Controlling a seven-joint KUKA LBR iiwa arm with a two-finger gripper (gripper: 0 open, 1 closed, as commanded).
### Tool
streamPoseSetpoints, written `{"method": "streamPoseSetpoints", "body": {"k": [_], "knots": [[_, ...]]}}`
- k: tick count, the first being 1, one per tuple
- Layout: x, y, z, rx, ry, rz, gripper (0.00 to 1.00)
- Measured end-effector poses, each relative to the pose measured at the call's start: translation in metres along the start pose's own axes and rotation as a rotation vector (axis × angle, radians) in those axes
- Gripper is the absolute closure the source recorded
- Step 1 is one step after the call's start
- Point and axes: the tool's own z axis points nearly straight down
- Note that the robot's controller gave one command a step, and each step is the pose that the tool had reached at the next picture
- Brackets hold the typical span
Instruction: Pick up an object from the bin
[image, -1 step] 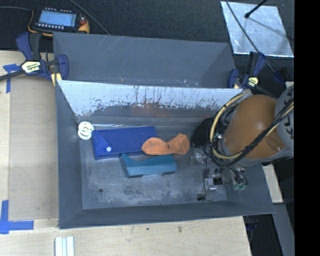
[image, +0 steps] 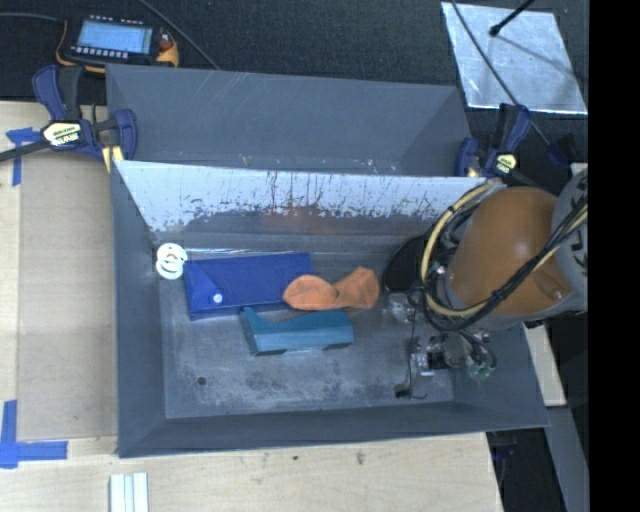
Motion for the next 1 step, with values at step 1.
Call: {"method": "streamPoseSetpoints", "body": {"k": [1], "knots": [[-0.0359,0.0506,0.0284,0.001,-0.004,0.013,0.00]]}}
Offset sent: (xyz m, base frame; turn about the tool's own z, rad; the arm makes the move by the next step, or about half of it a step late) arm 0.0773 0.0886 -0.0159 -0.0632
